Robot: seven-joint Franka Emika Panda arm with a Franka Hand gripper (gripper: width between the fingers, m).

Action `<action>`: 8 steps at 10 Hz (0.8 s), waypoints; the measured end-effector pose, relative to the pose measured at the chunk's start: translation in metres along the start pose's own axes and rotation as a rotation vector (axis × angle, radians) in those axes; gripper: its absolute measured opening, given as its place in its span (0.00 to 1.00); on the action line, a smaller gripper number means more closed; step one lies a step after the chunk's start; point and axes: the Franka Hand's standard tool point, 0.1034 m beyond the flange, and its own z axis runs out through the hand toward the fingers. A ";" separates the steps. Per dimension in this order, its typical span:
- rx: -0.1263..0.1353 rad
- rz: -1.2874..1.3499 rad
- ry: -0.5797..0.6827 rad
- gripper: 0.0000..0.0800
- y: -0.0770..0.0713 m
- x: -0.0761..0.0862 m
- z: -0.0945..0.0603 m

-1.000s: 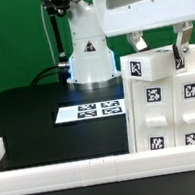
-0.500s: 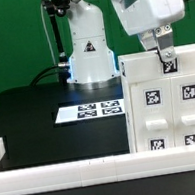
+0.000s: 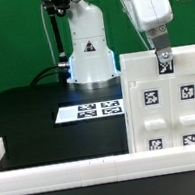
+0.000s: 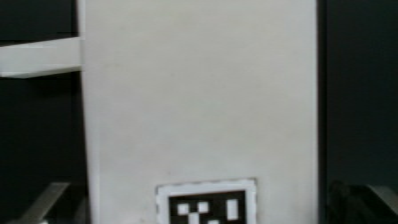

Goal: Assemble cabinet

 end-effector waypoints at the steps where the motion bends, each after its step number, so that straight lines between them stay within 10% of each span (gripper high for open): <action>1: -0.001 -0.003 0.000 0.80 0.000 -0.001 0.000; 5: 0.049 -0.042 -0.016 0.81 -0.010 -0.016 -0.033; 8: 0.041 -0.047 -0.013 0.81 -0.008 -0.014 -0.027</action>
Offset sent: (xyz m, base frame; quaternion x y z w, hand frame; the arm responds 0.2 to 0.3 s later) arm -0.0127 0.0085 0.0540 0.0271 -0.0307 -0.0130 0.9991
